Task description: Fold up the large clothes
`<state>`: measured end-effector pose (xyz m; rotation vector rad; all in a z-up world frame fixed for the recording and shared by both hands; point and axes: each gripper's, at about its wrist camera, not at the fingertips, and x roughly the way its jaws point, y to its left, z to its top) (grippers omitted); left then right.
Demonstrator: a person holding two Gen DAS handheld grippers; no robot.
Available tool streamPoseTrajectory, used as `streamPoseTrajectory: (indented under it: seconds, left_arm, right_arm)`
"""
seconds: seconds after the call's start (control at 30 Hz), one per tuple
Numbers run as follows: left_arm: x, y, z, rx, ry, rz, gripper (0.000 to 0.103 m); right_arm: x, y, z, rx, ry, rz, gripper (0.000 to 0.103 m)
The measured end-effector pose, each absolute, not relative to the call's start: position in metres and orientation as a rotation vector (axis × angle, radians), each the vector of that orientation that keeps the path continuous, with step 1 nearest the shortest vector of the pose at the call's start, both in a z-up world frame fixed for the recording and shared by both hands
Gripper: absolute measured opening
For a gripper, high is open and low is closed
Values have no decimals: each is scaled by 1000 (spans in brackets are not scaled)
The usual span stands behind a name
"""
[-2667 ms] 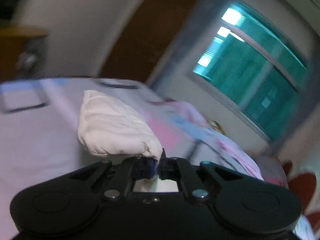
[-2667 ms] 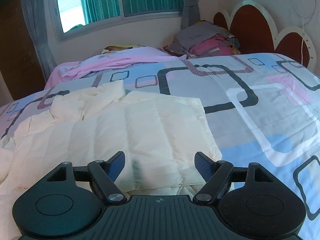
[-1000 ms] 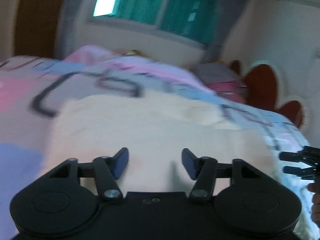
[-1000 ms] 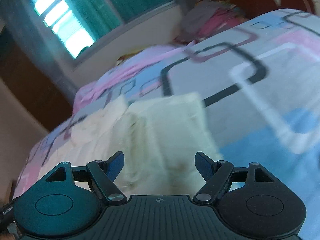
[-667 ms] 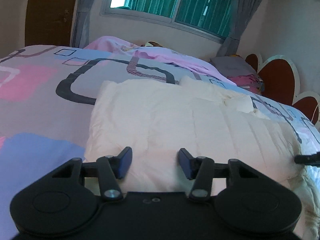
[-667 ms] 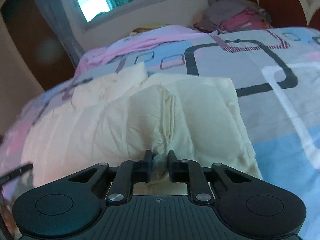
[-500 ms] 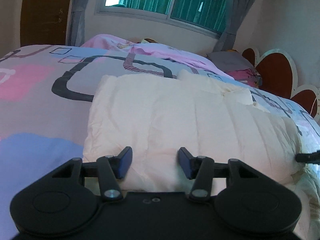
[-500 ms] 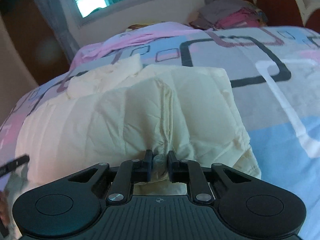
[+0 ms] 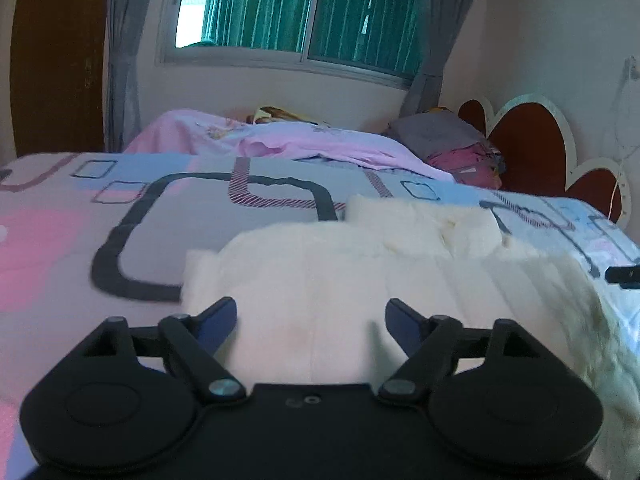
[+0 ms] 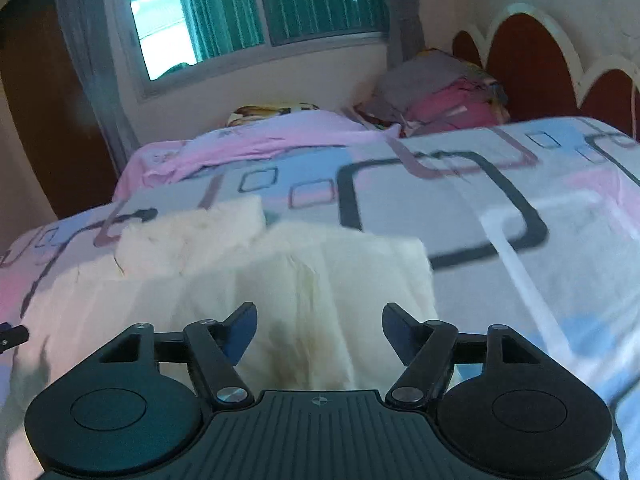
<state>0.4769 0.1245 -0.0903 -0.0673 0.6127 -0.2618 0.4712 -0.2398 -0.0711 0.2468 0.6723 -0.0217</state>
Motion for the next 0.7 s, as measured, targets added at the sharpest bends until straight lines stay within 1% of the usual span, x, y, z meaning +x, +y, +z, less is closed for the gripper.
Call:
streamPoseTrajectory:
  seconds: [0.1,0.3,0.4,0.7]
  left_arm:
    - [503,116,-98,-80,642,-265,77]
    - [532,116,-121,-55,687,-226,81]
    - [536,125,-134,-75,703,-234,82]
    - [536,127,-139,-77,706,-244,81]
  right_arm:
    - [497,-217,-75,166,672,17,58]
    - [533,-200,-115,76,771,-9,57]
    - [536,-210,-134,125,813,-21,58]
    - [538,-205,-139,89,834,-45,58]
